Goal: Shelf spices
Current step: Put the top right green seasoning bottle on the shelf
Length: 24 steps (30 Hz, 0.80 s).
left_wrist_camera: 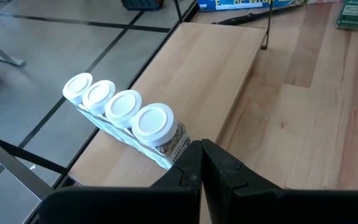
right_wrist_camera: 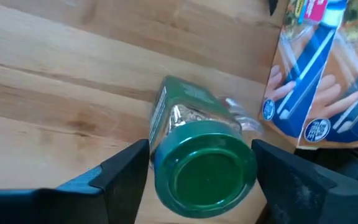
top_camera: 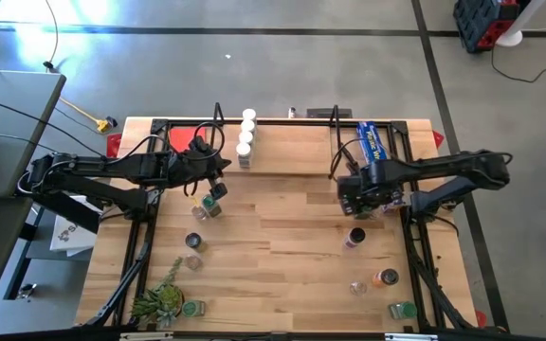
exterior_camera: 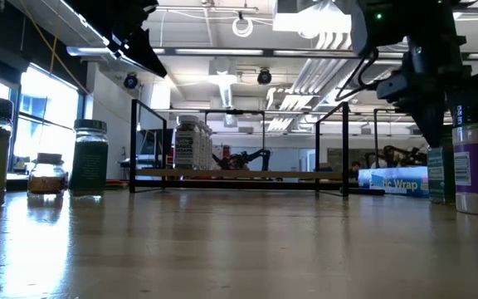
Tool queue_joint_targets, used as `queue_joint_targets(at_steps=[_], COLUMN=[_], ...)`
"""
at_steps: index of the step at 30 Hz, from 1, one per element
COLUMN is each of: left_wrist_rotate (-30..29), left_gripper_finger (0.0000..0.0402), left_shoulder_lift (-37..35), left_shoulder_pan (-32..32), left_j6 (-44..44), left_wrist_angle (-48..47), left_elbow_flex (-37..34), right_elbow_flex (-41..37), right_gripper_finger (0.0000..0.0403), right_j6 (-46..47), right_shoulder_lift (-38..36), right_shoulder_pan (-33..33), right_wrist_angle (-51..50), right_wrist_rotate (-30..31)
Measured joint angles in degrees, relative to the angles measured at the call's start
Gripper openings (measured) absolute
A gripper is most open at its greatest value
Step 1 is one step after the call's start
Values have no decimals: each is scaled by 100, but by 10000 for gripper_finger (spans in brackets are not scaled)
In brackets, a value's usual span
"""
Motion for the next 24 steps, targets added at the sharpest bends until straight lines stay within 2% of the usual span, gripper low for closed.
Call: queue_joint_targets(at_steps=[3, 6, 9, 12, 17, 21, 24], left_wrist_rotate=[0, 0, 0, 0, 0, 2, 2], left_gripper_finger=[0, 0, 0, 0, 0, 0, 0], left_shoulder_lift=[0, 0, 0, 2, 2, 2, 2], left_shoulder_pan=[2, 2, 2, 2, 2, 2, 2], left_j6=[1, 0, 2, 1, 0, 0, -2], left_wrist_angle=[2, 25, 87, 131, 131, 131, 131], left_elbow_flex=[0, 0, 0, 0, 0, 0, 0], right_elbow_flex=[0, 64, 368, 1011, 2785, 4632, 5950], right_gripper_finger=[243, 194, 190, 190, 190, 190, 190], right_j6=[-92, -423, -985, -1960, -4187, -5818, -7126], right_shoulder_lift=[18, 14, 34, 91, 868, 2040, 2930], right_shoulder_pan=[0, 0, 0, 0, -63, -334, -694], right_wrist_angle=[11, 17, 81, 315, 358, -132, -520], right_wrist_rotate=[-120, -316, -450, -505, -317, 312, 437])
